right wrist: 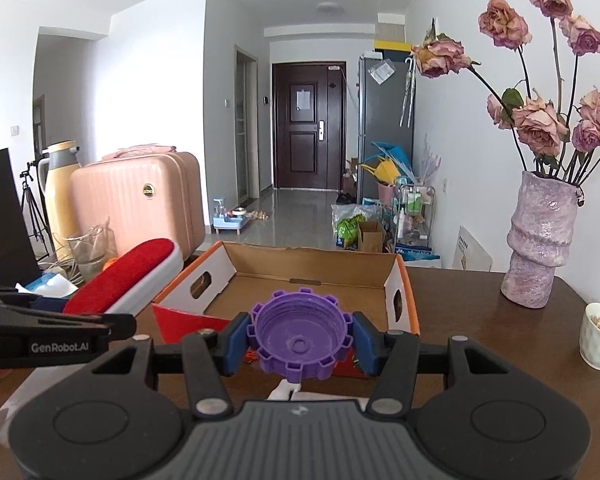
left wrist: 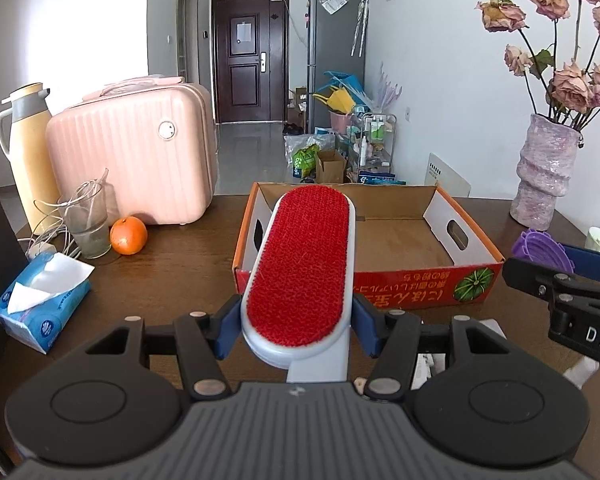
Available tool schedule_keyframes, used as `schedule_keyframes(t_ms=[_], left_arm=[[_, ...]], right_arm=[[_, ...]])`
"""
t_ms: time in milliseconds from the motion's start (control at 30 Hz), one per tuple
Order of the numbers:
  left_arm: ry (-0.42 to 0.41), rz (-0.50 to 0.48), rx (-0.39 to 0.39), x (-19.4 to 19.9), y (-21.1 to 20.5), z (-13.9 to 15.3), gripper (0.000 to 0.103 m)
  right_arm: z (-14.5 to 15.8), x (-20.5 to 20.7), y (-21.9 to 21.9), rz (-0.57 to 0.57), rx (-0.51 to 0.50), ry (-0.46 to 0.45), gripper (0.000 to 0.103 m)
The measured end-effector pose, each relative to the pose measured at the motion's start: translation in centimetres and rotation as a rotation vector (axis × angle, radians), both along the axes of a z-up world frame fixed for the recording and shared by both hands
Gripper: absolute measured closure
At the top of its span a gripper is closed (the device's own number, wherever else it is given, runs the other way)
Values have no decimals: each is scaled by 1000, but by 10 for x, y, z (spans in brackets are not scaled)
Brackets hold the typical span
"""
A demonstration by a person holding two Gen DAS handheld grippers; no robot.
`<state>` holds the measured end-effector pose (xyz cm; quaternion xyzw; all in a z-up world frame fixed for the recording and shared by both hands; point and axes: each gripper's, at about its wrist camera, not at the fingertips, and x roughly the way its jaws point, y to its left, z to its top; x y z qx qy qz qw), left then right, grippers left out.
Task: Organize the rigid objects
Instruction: 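Carry the lint brush and purple cap over the red cardboard box with both tools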
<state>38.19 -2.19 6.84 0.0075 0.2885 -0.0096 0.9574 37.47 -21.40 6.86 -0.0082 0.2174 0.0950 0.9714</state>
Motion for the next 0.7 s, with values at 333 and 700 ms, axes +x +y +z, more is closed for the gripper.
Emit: schedule_keyframes(t_ms=[333, 700], left_arm=[[24, 16, 18, 31, -13, 6, 45], [55, 41, 55, 79, -29, 6, 45]], right_arm=[[7, 43, -10, 31, -19, 52, 50], [0, 98, -16, 44, -49, 100, 50]])
